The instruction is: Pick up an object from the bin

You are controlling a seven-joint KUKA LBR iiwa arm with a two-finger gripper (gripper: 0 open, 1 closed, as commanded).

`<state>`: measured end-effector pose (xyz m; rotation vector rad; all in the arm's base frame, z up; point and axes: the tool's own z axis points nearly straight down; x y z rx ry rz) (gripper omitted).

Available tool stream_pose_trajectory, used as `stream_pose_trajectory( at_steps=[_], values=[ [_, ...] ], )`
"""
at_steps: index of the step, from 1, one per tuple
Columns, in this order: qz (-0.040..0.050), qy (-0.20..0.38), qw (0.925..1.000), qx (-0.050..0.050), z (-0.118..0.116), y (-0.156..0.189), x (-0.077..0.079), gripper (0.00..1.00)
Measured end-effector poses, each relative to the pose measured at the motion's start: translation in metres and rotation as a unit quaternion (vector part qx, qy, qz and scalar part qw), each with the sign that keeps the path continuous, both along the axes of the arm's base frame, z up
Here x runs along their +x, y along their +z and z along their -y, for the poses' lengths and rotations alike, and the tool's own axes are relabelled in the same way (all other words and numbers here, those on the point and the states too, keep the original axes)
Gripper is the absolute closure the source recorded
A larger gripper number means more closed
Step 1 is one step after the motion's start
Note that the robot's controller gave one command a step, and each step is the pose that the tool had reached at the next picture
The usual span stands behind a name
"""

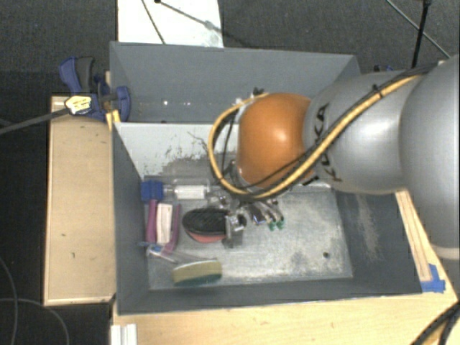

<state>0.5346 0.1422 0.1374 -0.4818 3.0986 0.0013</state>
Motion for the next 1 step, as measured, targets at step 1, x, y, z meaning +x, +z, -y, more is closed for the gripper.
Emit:
stream_pose_trajectory(
  at_steps=[1],
  values=[
    [-0.0002, -0.002, 1.0, 0.0, -0.0002, 0.0122, 0.0008, 1.0]
  ],
)
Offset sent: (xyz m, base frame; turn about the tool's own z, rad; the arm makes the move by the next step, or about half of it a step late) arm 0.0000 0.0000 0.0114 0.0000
